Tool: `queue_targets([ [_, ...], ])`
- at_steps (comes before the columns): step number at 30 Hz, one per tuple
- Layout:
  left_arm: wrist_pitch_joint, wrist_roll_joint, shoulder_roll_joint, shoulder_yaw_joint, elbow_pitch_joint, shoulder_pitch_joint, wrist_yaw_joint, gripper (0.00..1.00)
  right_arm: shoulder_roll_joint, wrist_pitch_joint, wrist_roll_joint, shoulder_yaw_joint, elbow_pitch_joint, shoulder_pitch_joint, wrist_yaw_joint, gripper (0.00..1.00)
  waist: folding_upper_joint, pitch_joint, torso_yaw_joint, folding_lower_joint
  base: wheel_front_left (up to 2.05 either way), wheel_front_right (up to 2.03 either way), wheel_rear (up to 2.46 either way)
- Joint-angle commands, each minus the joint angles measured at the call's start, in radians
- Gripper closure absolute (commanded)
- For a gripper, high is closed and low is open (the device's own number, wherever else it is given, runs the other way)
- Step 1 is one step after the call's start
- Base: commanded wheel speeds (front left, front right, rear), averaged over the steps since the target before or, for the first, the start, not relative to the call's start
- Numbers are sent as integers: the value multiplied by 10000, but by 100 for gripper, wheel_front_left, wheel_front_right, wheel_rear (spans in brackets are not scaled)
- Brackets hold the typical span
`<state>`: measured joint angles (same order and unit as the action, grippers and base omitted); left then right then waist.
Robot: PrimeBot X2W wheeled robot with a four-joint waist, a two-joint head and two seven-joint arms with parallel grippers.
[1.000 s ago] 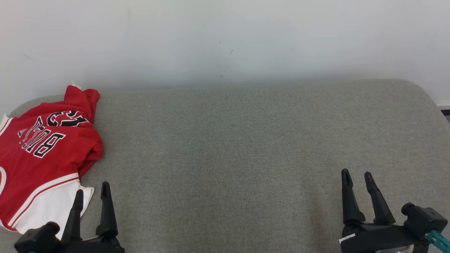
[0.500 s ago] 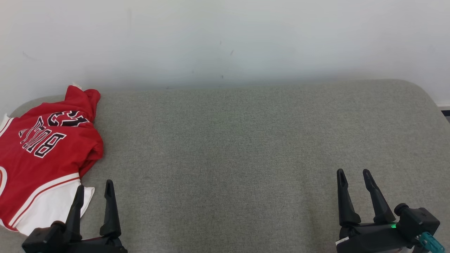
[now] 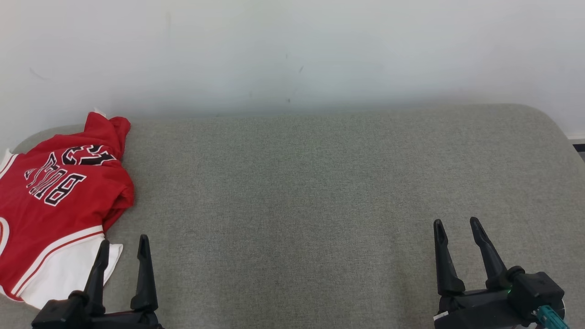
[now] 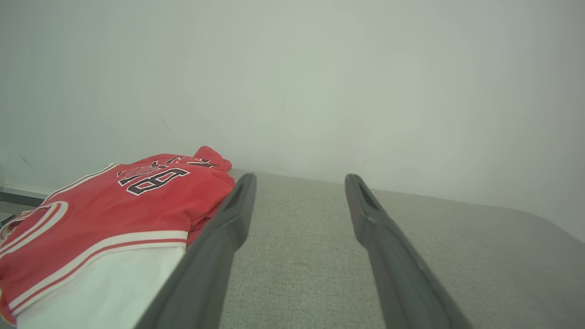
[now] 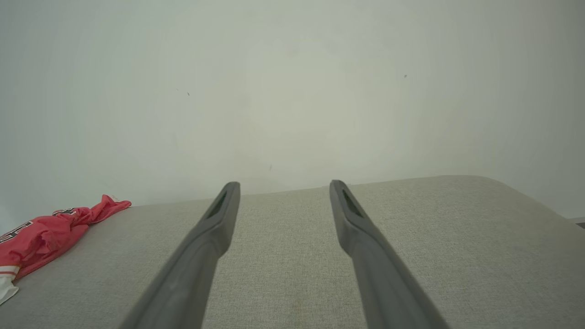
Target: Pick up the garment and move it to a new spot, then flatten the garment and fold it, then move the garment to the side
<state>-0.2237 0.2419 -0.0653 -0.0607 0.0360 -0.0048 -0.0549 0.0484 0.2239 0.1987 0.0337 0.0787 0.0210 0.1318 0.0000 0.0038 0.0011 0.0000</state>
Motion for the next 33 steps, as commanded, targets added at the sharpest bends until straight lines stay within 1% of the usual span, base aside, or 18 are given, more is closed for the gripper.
queue_targets([
  [1,-101,-208,18,-45,-36,104,-75,0,27,93,-231,21,-83,-35,-18,0,0,-6,-8,0,0,0,0],
  [6,-192,-418,39,-48,109,131,-229,0,28,188,-454,39,-77,-86,-18,0,0,-26,-25,0,0,0,0],
  [13,-308,-552,65,-85,297,136,-326,0,28,308,-625,48,-2,-156,-19,0,0,-46,-25,0,0,0,0],
  [20,-430,-828,44,-124,493,166,-334,0,28,425,-595,9,244,-180,-21,0,0,-78,-17,0,0,0,0],
  [33,-421,-657,-21,-91,728,117,-299,0,28,428,-419,1,536,-87,-21,0,0,-85,25,0,0,0,0],
])
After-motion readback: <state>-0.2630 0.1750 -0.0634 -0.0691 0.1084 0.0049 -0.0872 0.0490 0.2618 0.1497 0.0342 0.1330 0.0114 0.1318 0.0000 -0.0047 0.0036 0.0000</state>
